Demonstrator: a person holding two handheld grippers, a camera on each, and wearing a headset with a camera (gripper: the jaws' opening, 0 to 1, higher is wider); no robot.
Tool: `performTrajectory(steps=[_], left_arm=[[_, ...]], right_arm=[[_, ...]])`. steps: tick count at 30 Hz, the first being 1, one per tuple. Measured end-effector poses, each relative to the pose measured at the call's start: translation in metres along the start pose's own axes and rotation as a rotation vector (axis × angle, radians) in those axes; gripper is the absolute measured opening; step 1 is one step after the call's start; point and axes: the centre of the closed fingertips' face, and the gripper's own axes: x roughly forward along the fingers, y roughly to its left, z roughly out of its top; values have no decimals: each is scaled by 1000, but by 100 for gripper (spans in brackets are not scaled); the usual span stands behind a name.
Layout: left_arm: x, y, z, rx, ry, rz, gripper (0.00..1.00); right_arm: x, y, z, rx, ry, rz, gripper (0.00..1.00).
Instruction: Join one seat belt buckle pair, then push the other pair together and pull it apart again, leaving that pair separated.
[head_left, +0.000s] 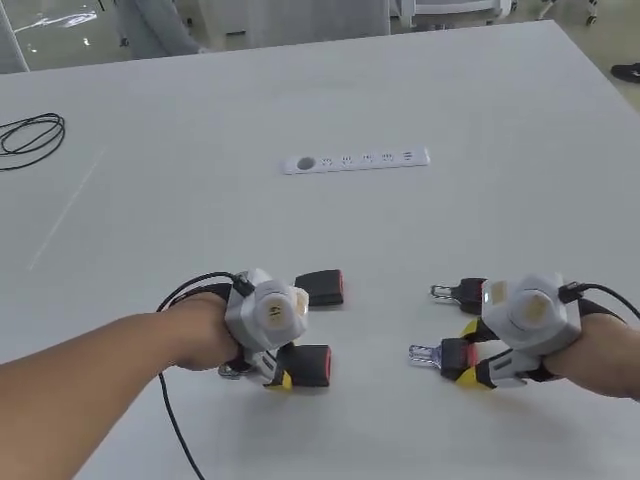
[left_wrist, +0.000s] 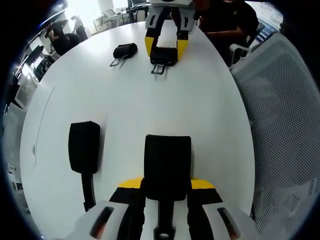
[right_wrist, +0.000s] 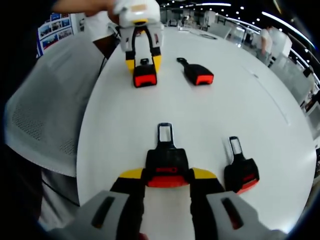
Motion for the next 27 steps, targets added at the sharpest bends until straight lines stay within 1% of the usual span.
performTrajectory(steps=[8,16,21,27], left_arm=[[0,0,0,0,-5,1,33],[0,0,1,-12,-21,4,33],[0,0,0,-12,-23,4,33],[0,0,0,-12,-20,5,33]], right_arm=[[14,8,24,-3,-40,10,35],[27,15,43,-4,-72,13,35],[34,17,54,-5,-84,7,35],[41,17,65,-9,-88,-13,35]])
